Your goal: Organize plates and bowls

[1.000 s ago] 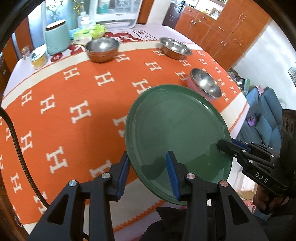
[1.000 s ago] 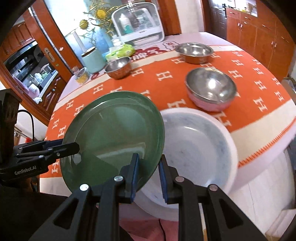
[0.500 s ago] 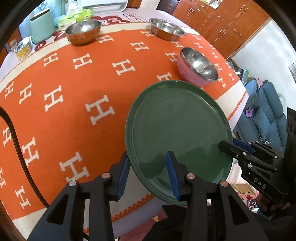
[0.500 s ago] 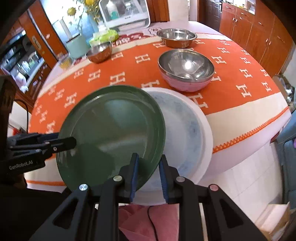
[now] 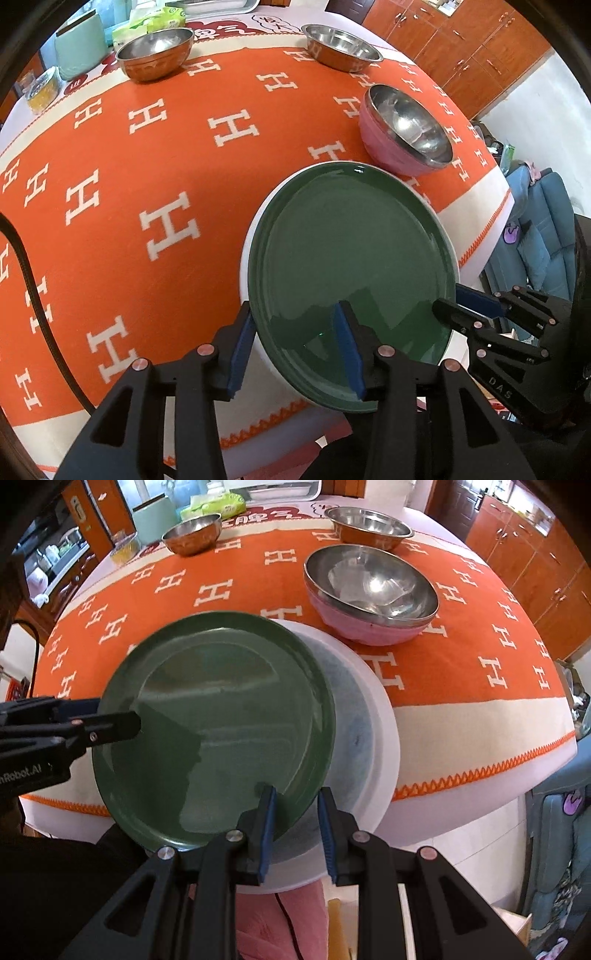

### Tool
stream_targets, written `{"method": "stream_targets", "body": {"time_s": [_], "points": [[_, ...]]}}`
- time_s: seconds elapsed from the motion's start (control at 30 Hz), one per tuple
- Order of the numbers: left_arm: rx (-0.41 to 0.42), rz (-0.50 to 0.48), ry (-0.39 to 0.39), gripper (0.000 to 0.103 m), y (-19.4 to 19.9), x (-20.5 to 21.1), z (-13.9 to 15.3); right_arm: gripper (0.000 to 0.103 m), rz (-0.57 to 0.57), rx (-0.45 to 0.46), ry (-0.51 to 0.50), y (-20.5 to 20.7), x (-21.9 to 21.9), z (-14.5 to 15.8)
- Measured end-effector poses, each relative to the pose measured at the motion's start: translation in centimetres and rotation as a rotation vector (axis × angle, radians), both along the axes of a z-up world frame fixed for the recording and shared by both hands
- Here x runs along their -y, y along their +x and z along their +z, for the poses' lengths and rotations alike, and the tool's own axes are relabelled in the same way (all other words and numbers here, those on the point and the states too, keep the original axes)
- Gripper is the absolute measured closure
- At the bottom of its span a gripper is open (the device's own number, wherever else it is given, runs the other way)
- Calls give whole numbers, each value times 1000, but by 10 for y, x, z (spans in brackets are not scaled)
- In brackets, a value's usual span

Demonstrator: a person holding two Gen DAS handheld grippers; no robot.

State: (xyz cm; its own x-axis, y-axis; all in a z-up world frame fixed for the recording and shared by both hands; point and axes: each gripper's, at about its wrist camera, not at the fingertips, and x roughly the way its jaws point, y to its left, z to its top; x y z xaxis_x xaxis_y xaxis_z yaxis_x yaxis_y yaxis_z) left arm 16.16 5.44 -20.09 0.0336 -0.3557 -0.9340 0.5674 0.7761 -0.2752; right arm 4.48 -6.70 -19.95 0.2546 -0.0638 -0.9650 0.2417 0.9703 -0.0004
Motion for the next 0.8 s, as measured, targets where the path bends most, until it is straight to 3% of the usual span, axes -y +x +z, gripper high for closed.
{"method": "stream_targets", "body": {"time_s": [0.3, 0.53, 0.8], "points": [[-9, 3, 31, 61, 0, 19, -4, 80, 27, -8, 24, 9, 18, -2], [-40, 9, 25, 61, -4, 21, -6, 80, 150, 43, 28, 12, 1, 8], [-17, 1, -3, 59, -9, 12, 2, 80, 137, 59, 45, 6, -6, 9]]}}
